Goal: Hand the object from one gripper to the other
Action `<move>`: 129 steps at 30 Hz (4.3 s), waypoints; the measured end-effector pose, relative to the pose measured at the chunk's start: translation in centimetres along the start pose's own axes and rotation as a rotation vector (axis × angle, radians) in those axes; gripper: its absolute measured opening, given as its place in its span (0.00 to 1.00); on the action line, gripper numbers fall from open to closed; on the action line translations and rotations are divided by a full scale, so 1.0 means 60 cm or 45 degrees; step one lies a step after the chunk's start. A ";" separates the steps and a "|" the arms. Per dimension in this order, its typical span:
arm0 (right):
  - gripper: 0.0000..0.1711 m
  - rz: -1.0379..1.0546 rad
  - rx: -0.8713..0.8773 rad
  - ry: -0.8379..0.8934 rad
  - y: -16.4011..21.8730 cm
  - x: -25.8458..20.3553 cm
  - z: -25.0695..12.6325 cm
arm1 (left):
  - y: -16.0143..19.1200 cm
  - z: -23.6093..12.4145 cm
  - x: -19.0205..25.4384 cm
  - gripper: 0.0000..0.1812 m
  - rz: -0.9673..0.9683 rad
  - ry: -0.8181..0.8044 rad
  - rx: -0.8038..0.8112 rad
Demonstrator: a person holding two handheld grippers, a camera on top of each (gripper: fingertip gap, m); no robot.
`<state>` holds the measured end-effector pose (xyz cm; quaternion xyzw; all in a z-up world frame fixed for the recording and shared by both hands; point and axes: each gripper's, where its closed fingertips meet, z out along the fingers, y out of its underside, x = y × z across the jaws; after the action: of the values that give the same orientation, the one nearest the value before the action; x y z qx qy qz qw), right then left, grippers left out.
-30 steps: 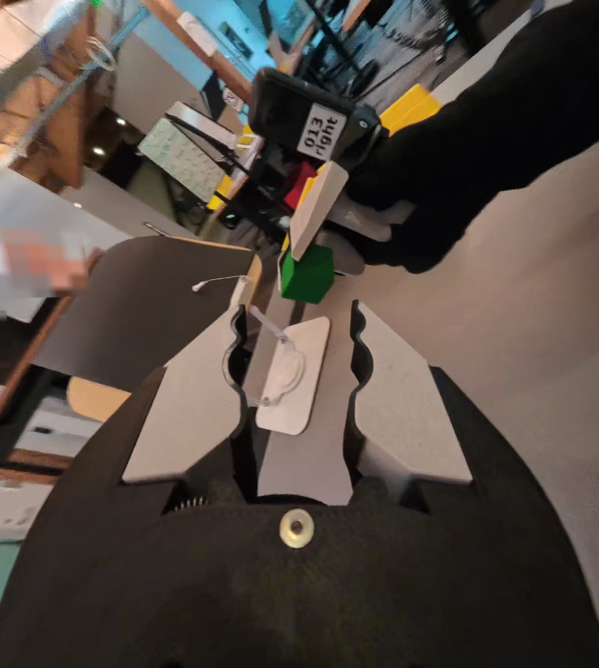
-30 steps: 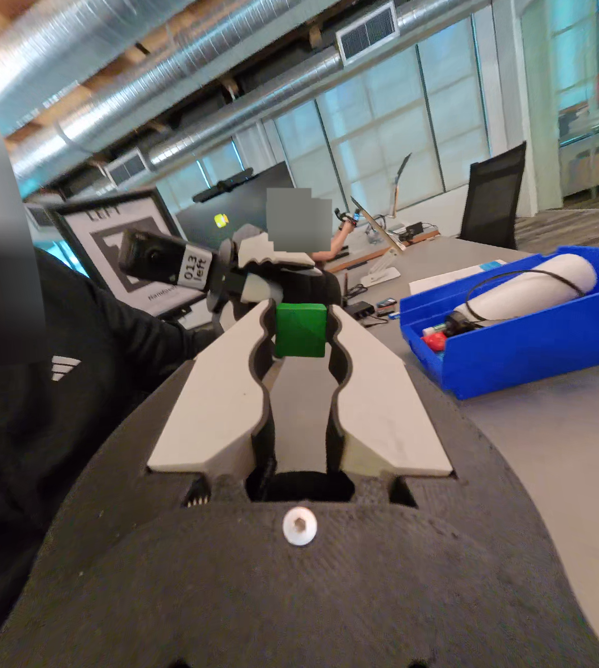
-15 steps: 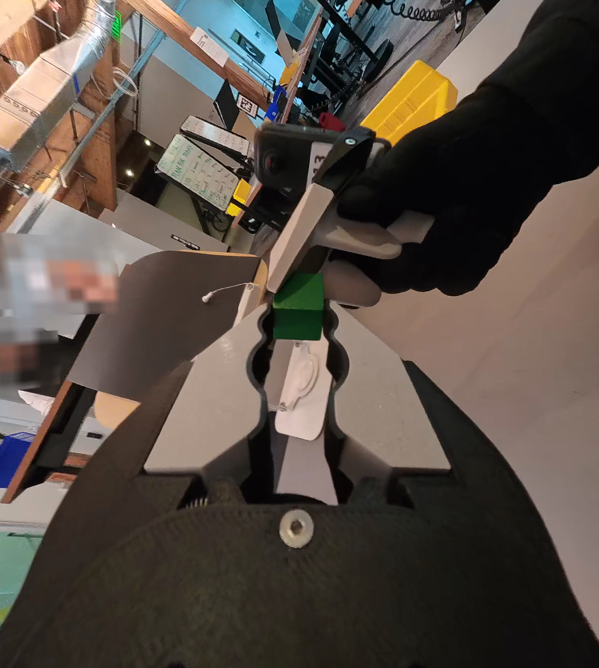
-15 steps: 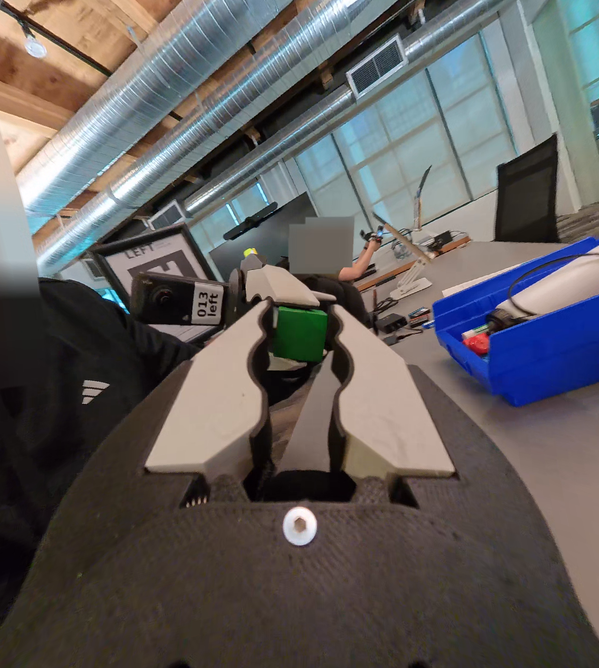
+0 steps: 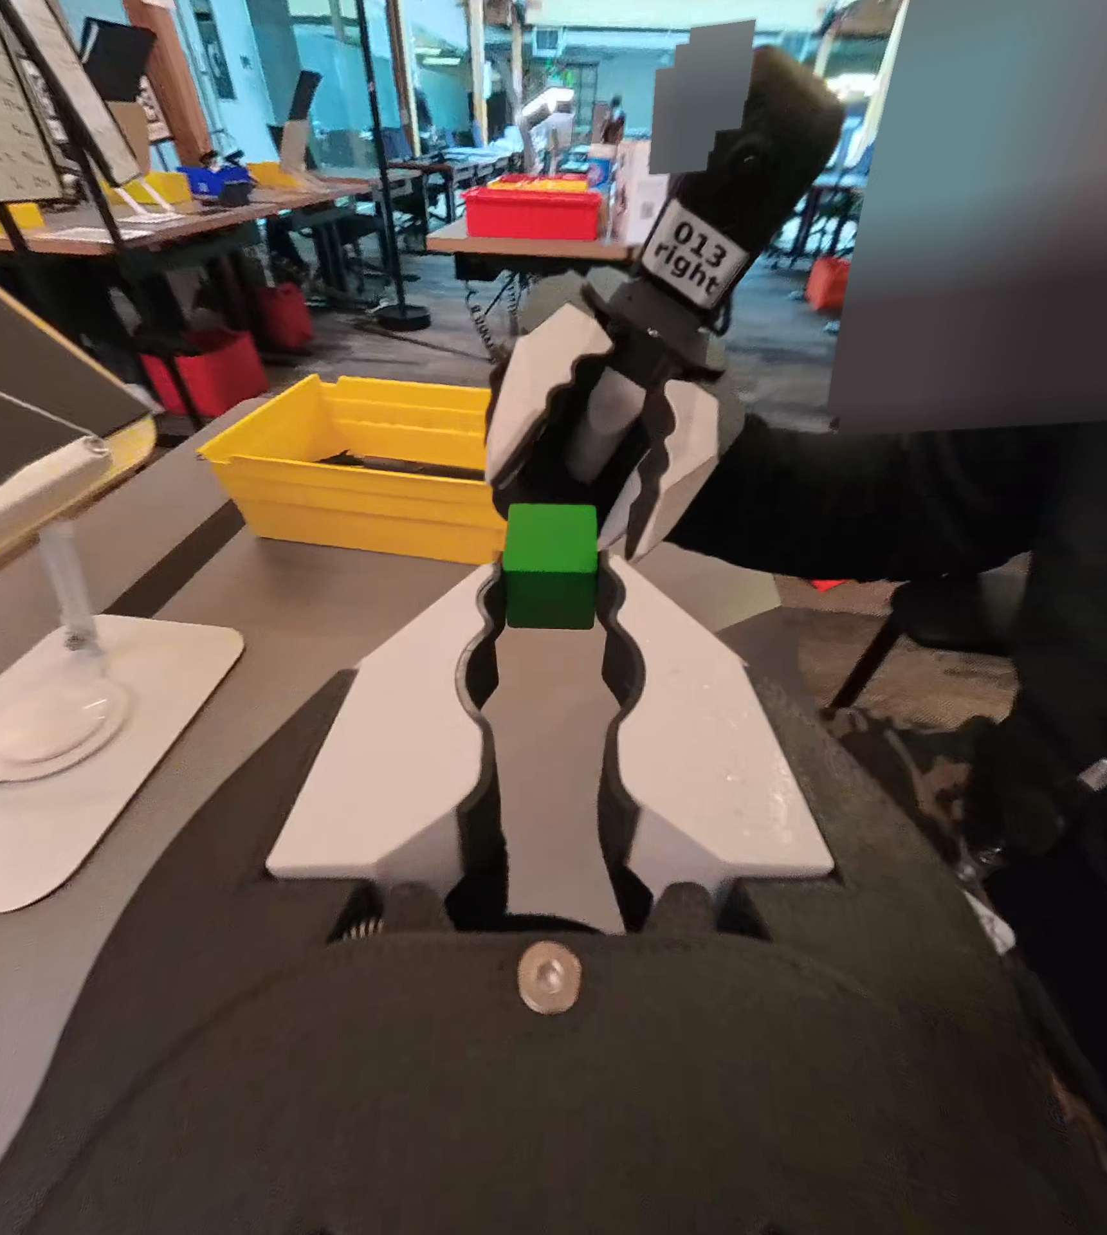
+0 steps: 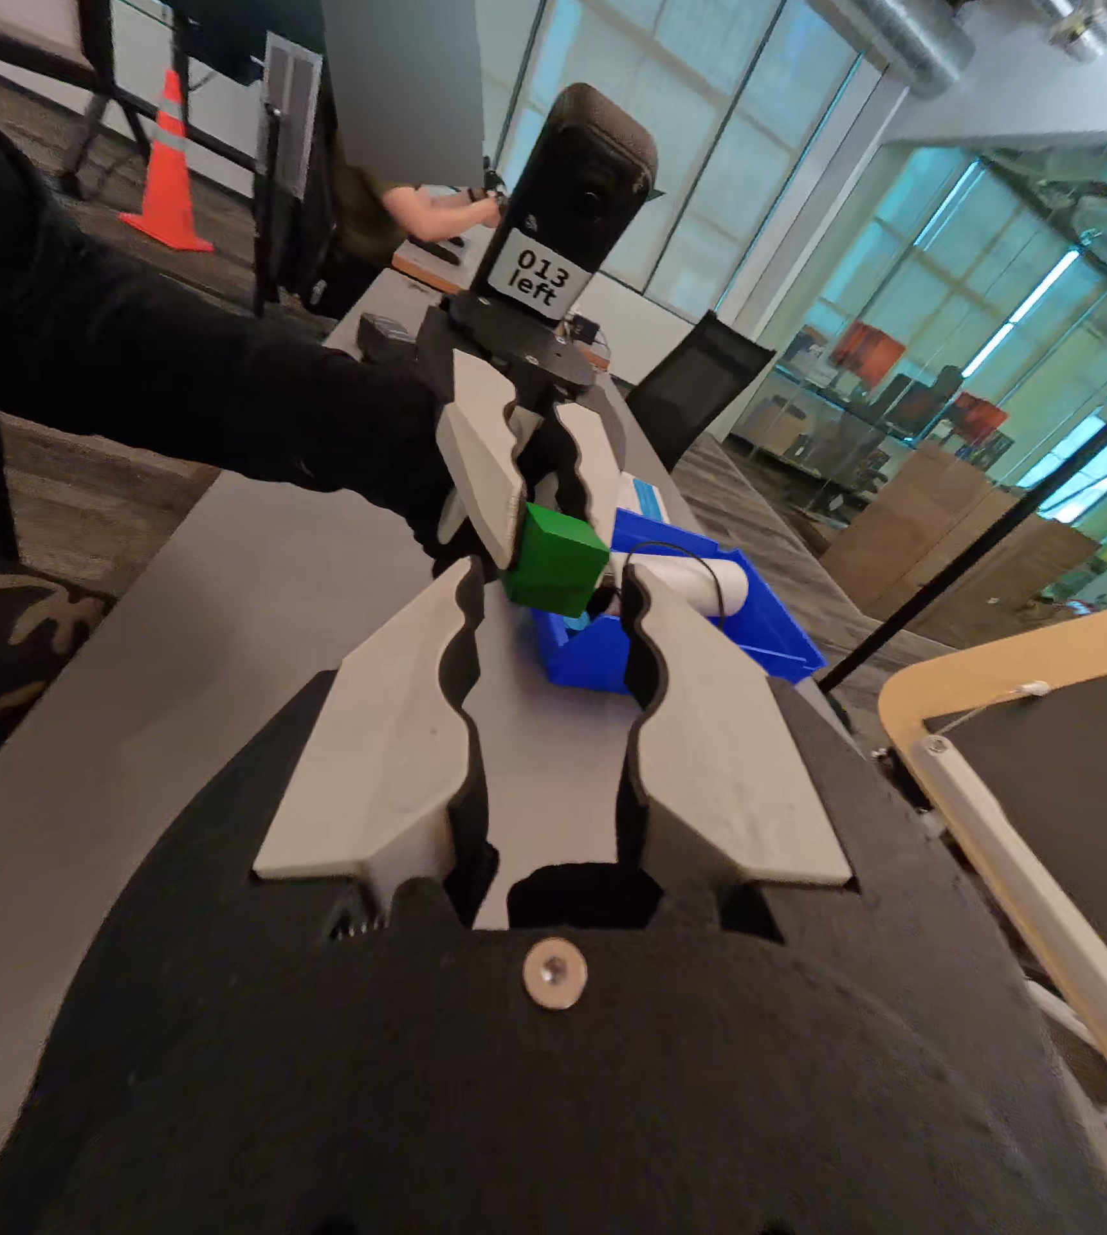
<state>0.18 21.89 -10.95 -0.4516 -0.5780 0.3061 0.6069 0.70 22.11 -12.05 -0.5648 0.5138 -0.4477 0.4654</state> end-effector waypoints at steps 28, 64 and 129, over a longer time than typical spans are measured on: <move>0.13 0.901 0.564 -0.136 -0.014 0.038 -0.022 | -0.033 -0.017 -0.035 0.27 0.450 -0.417 0.091; 0.13 1.461 0.996 -0.268 -0.017 0.025 -0.002 | -0.042 0.006 -0.033 0.23 1.432 -1.094 -0.256; 0.14 0.318 0.113 -0.166 0.020 -0.052 0.005 | 0.044 0.017 0.039 0.15 0.310 0.080 -0.158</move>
<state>-0.38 19.63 -13.40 -0.4718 -0.5413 0.4332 0.5447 1.45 19.74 -14.77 -0.5116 0.6195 -0.3729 0.4641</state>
